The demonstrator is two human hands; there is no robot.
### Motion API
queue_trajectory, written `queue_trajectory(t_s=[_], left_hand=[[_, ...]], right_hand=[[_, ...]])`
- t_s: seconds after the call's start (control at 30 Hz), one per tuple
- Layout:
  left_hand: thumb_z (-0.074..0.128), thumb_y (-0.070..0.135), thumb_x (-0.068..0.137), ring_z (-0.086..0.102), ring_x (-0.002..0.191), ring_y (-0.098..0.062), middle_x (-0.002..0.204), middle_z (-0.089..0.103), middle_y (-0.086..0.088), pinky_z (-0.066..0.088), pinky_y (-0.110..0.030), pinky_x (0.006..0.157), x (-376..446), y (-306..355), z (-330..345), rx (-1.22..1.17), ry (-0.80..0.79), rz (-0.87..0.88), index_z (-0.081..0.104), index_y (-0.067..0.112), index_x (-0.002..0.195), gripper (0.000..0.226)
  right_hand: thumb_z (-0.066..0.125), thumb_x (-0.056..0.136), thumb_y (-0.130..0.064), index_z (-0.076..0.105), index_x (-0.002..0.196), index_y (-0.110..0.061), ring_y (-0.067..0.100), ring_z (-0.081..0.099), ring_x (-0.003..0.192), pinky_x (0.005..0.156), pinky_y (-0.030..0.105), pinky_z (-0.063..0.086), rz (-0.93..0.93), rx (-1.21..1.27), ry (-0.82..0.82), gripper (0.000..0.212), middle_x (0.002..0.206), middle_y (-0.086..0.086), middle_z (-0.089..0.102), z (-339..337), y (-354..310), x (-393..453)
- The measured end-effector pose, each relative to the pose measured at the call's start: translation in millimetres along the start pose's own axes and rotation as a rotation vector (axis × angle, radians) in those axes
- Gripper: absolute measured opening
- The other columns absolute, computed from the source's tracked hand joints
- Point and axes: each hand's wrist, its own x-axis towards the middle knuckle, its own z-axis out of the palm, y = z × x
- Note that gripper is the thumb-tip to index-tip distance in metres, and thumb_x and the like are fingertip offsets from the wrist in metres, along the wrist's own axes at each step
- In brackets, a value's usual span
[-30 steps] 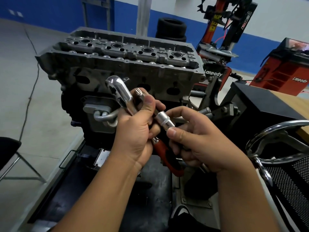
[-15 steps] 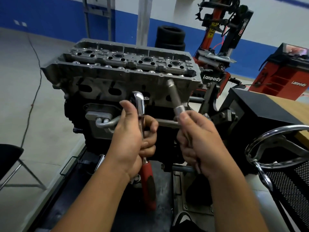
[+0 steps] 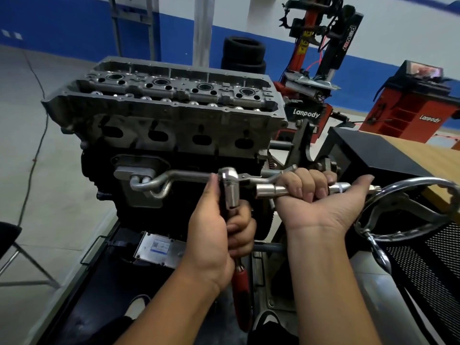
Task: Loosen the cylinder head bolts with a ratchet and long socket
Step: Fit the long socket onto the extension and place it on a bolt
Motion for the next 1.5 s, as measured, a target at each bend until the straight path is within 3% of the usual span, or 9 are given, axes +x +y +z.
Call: queue_trajectory(t_s=[0.07,0.47,0.67,0.83,1.0,1.13,1.27,1.4,1.5], left_hand=[[0.028,0.073,0.1,0.014,0.034,-0.006,0.047,0.018,0.006,0.012,-0.012,0.04,-1,1,-1,0.019,0.005,0.003,0.037,0.022,0.056,0.067],[0.039,0.079,0.085,0.019,0.036,-0.006,0.048,0.029,0.009,0.021,-0.011,0.042,-5,-11,7,0.243,0.04,0.028,0.065,0.035,0.105,0.055],[0.038,0.081,0.079,0.017,0.035,-0.005,0.049,0.026,0.007,0.02,-0.01,0.039,-6,-22,14,0.18,0.111,-0.073,0.059,0.032,0.117,0.066],[0.033,0.085,0.087,0.015,0.035,-0.006,0.046,0.022,0.007,0.02,-0.01,0.04,-8,-22,16,0.025,0.006,-0.088,0.051,0.028,0.075,0.061],[0.037,0.08,0.087,0.023,0.035,-0.002,0.048,0.033,0.012,0.023,-0.012,0.039,-6,-20,13,0.245,-0.017,0.141,0.066,0.034,0.108,0.058],[0.031,0.061,0.107,0.05,0.052,0.001,0.069,0.058,0.014,0.04,-0.013,0.049,1,-10,-4,0.508,-0.104,0.464,0.065,0.037,0.114,0.042],[0.033,0.065,0.107,0.071,0.092,-0.01,0.106,0.072,0.008,0.056,-0.028,0.075,0,11,-17,0.94,-0.237,0.703,0.061,0.031,0.13,0.049],[0.051,0.065,0.101,0.065,0.075,-0.004,0.086,0.068,0.014,0.051,-0.023,0.067,-14,19,-1,0.906,-0.384,0.6,0.062,0.028,0.133,0.05],[0.06,0.052,0.102,0.056,0.067,-0.001,0.078,0.064,0.011,0.046,-0.021,0.064,-27,22,32,0.811,-0.364,0.61,0.069,0.025,0.114,0.031]], right_hand=[[0.056,0.086,-0.074,0.039,0.061,-0.021,0.012,0.016,0.037,0.04,0.019,0.016,0.015,0.089,-0.026,0.062,0.049,-0.009,0.02,-1,-3,1],[0.057,0.092,-0.043,0.035,0.057,-0.02,0.012,0.018,0.03,0.031,0.024,0.02,0.03,0.124,-0.234,0.048,0.041,-0.006,0.021,-14,-7,10],[0.052,0.089,-0.03,0.039,0.053,-0.018,0.011,0.01,0.035,0.04,0.018,0.014,-0.081,-0.198,-0.473,0.04,0.044,-0.007,0.014,-10,-12,8],[0.052,0.086,-0.021,0.032,0.057,-0.023,0.013,0.014,0.034,0.042,0.02,0.018,0.042,-0.103,-0.665,0.036,0.043,-0.007,0.018,-6,-7,6],[0.05,0.084,-0.023,0.035,0.051,-0.019,0.012,0.011,0.034,0.037,0.023,0.015,0.113,0.035,-0.437,0.037,0.043,-0.009,0.014,-9,2,3],[0.056,0.092,-0.028,0.032,0.05,-0.022,0.01,0.019,0.029,0.032,0.02,0.02,0.18,-0.003,-0.011,0.049,0.04,-0.008,0.021,3,4,0],[0.054,0.104,-0.044,0.033,0.043,-0.018,0.008,0.021,0.029,0.034,0.014,0.022,0.18,-0.28,0.282,0.07,0.04,-0.009,0.022,20,4,-4],[0.052,0.105,-0.041,0.052,0.082,-0.013,0.012,0.049,0.05,0.046,0.024,0.044,0.266,-0.739,0.045,0.036,0.06,-0.001,0.05,33,5,-24],[0.052,0.094,-0.064,0.075,0.09,-0.015,0.023,0.068,0.074,0.068,0.037,0.055,0.367,-1.149,-0.18,0.055,0.083,0.011,0.071,44,-7,-53]])
